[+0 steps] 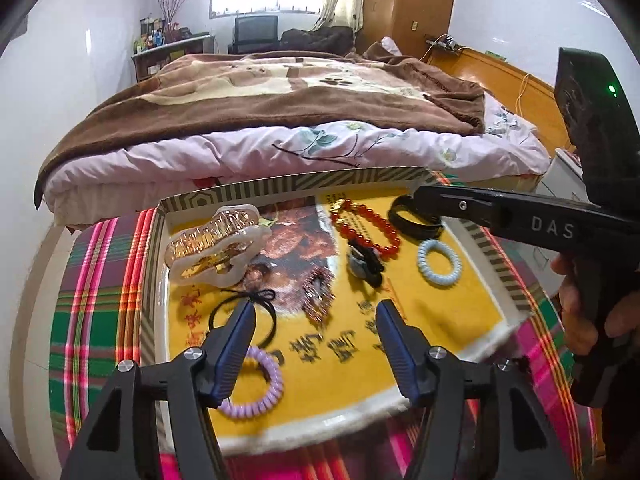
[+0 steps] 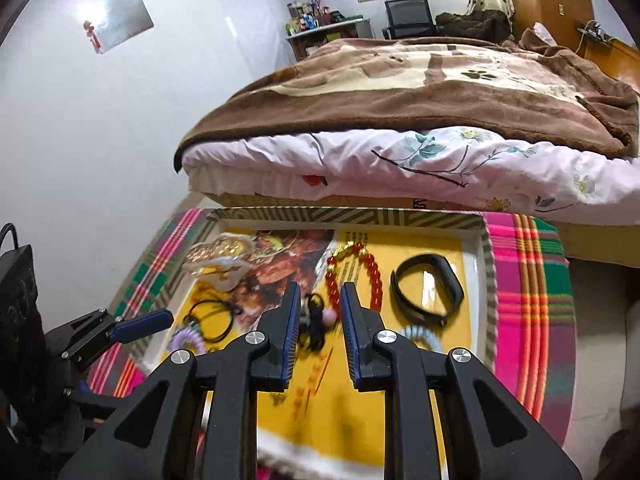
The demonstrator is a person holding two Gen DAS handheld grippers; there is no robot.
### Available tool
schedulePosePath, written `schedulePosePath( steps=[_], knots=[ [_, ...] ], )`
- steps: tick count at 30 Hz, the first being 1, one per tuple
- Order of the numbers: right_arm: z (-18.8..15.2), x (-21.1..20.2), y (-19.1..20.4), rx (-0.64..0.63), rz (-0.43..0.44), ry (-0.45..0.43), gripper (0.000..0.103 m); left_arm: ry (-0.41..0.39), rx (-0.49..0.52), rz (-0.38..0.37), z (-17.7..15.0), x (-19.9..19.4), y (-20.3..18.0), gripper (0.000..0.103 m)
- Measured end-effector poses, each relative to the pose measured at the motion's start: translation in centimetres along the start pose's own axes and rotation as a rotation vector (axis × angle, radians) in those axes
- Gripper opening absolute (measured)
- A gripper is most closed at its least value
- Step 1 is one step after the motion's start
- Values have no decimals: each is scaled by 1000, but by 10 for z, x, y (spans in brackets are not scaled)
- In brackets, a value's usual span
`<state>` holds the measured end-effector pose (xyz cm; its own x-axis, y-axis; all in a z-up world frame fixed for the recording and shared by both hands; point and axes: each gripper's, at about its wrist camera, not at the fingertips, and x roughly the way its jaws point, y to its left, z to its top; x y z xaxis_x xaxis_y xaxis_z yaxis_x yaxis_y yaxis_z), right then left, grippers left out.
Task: Organize jewelry
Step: 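Open both tools to drop the bracelet and brooch into the box, then grasp the dark brown beaded bracelet on the cloth with the right tool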
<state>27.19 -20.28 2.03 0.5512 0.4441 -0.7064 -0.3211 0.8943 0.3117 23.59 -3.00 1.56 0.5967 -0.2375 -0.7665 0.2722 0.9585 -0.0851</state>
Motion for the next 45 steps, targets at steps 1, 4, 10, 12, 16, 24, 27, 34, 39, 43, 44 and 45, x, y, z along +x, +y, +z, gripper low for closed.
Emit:
schedulePosePath(
  steps=[1, 4, 10, 12, 16, 24, 27, 34, 39, 43, 44, 45],
  knots=[
    [-4, -6, 1, -4, -4, -5, 23, -5, 0, -1, -2, -4, -2, 63],
    [-17, -23, 4, -13, -18, -22, 23, -17, 6, -6, -11, -20, -9, 64],
    [-51, -60, 4, -14, -36, -55, 24, -21, 13, -20, -33, -45, -25, 65],
    [-67, -74, 3, -19, -42, -78, 27, -22, 15, -27, -41, -51, -29, 65],
    [-100, -92, -1, -35, -86, -69, 29, -18, 8, -39, -60, -60, -35, 66],
    [-152, -91, -20, -10, -165, 5, 37, 9, -37, -50, -91, -60, -36, 70],
    [-159, -82, -27, 24, -155, 20, 52, 32, -73, -44, -101, -55, -28, 70],
    [-159, -56, -37, 82, -181, 23, 53, 57, -109, -27, -114, -49, -16, 70],
    [-157, -50, -30, 58, -216, 23, 53, 79, -107, -23, -117, -40, -19, 70],
    [-158, -49, -24, 13, -248, 36, 51, 82, -103, -23, -115, -36, -22, 70],
    [-159, -50, -24, 11, -255, 35, 44, 83, -102, -22, -115, -35, -22, 70],
    [-160, -51, -24, 8, -264, 35, 40, 85, -101, -20, -114, -34, -23, 70]
  ],
)
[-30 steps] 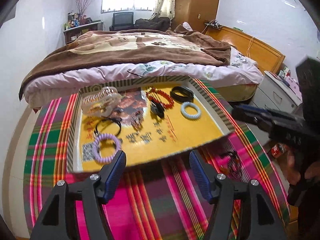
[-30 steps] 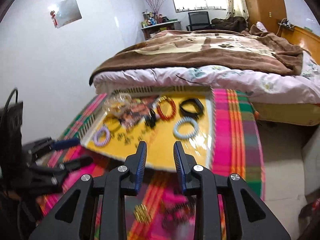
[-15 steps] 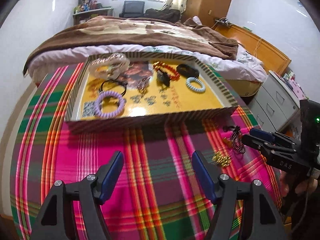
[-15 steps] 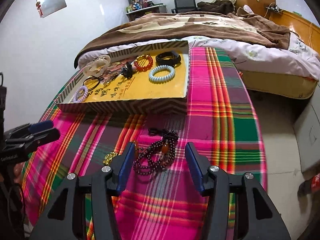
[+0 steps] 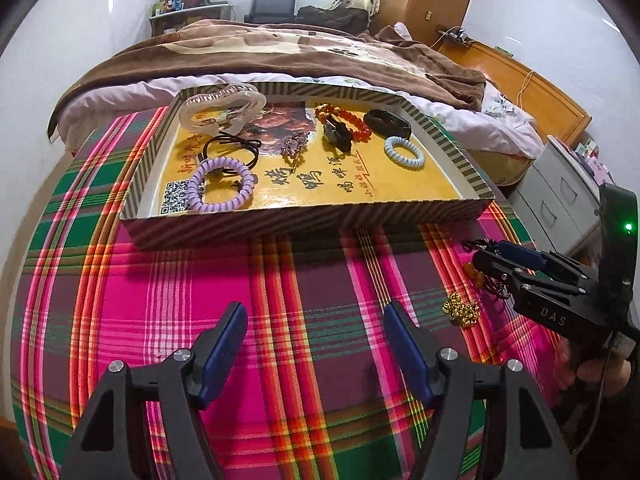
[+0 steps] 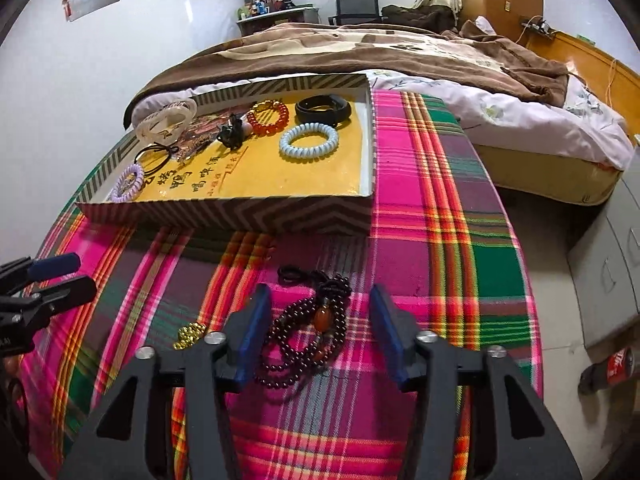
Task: Organize jewelry
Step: 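Grasp the dark brown beaded bracelet on the cloth with the right tool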
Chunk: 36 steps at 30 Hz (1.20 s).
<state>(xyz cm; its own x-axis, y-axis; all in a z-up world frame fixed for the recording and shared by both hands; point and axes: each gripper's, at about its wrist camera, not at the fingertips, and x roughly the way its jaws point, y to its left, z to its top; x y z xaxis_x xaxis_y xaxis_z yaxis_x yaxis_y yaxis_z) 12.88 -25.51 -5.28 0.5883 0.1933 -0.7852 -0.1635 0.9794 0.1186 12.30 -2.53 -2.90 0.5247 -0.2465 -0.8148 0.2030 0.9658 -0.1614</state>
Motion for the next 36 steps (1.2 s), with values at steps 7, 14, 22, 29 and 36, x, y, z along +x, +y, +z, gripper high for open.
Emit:
schedulePosePath(
  steps=[7, 14, 22, 29, 36],
  knots=[
    [-6, -6, -11, 34, 66, 0, 12, -1, 20, -8, 3, 0, -9, 70],
    [-13, -28, -24, 81, 100, -50, 11, 11, 68, -46, 8, 5, -29, 70],
    [-17, -69, -37, 107, 123, -139, 11, 28, 158, -76, 11, 18, -65, 70],
    [-22, -83, -42, 118, 133, -167, 11, 54, 241, -99, 2, 28, -93, 70],
    [-27, -84, -48, 136, 146, -172, 11, 64, 272, -64, -5, 39, -106, 69]
  ],
)
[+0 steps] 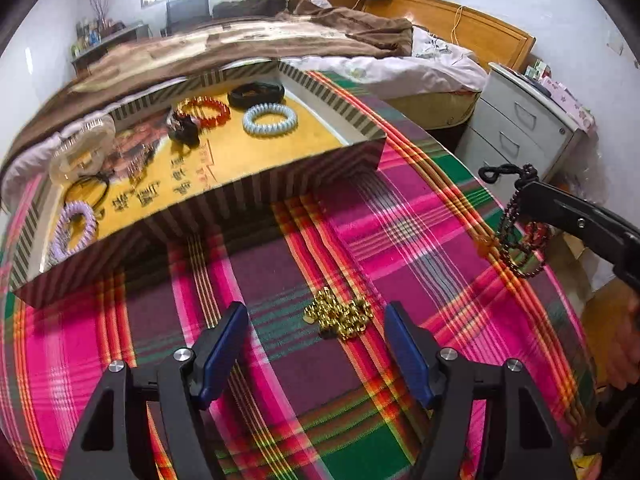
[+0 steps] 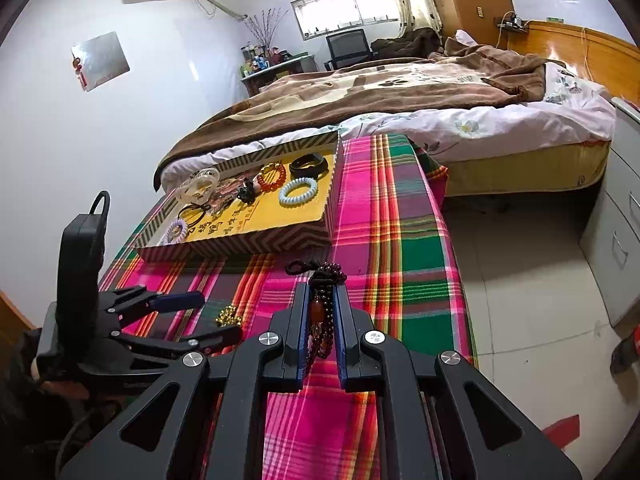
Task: Organize jewelry
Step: 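Grasp the gold chain cluster with the left tool while the right tool holds the bracelet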
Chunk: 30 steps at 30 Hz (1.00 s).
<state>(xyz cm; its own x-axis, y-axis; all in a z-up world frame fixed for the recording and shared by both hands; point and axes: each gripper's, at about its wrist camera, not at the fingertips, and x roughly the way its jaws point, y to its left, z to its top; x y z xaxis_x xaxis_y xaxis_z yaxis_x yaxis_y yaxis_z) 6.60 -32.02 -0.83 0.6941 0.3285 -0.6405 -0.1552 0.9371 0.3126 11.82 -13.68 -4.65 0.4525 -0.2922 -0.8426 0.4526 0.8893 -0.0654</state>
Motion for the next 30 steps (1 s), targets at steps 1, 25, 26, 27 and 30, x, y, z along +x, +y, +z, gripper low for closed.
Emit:
schedulePosePath(
  steps=[1, 25, 26, 27, 30],
  knots=[
    [-1, 0, -1, 1, 2, 0, 11, -1, 6, 12, 0, 0, -2, 68],
    [-2, 3, 2, 8, 10, -1, 11, -46, -20, 2, 0, -9, 6, 10],
    [-1, 2, 2, 7, 10, -2, 11, -50, -21, 0, 0, -10, 6, 10],
    [-1, 2, 3, 6, 11, -3, 11, -53, -20, 1, 0, -12, 6, 10],
    [0, 0, 5, 6, 11, -9, 11, -70, -24, 3, 3, -19, 7, 10]
  ],
)
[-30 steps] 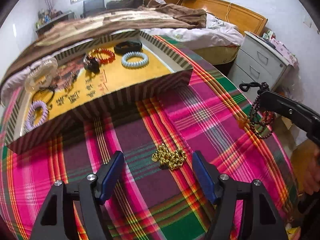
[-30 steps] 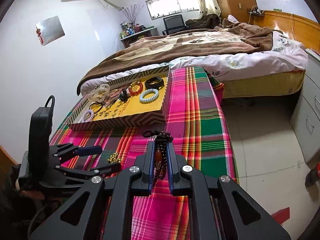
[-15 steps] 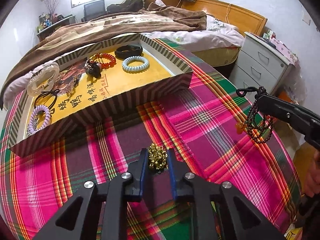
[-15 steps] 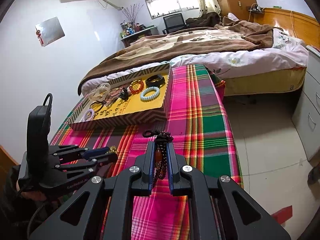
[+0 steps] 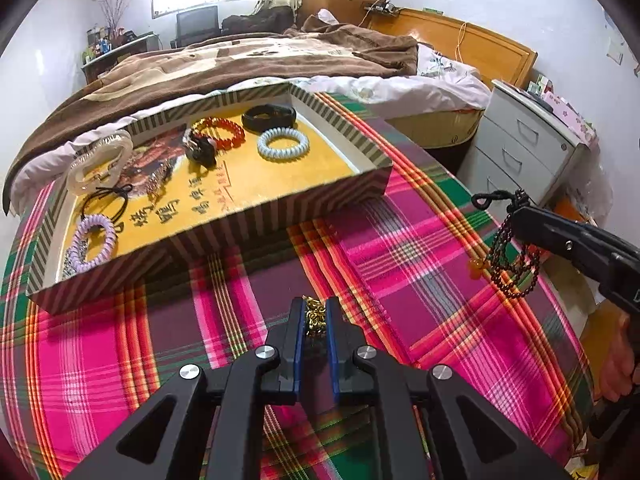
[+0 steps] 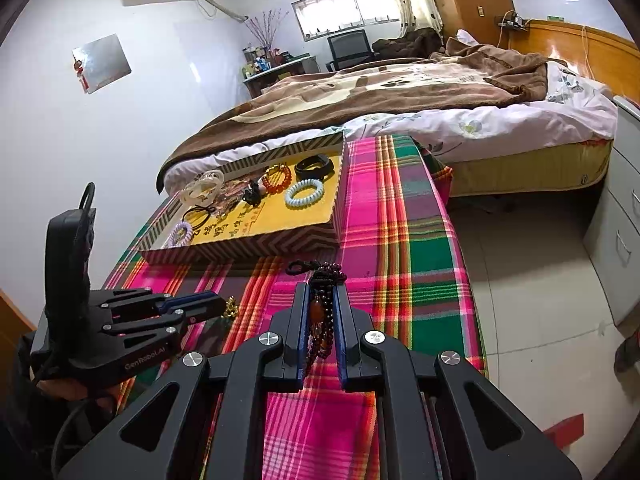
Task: Organize jewelry
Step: 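Grasp the gold chain cluster with the left tool while the right tool holds the bracelet, then carry the gold chain and dark beaded bracelet over the yellow box with both tools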
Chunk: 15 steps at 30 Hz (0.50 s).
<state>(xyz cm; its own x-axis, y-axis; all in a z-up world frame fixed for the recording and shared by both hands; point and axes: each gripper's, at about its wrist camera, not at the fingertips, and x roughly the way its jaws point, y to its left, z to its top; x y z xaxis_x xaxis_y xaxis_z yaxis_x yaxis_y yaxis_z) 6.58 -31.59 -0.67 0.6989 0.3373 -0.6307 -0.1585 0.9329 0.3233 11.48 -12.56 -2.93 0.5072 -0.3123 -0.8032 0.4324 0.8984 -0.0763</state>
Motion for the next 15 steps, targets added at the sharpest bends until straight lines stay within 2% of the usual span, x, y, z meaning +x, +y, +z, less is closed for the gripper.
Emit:
schedulePosePath(
  steps=[15],
  knots=[
    [24, -8, 16, -25, 11, -47, 11, -99, -24, 12, 25, -39, 19, 7]
  ],
)
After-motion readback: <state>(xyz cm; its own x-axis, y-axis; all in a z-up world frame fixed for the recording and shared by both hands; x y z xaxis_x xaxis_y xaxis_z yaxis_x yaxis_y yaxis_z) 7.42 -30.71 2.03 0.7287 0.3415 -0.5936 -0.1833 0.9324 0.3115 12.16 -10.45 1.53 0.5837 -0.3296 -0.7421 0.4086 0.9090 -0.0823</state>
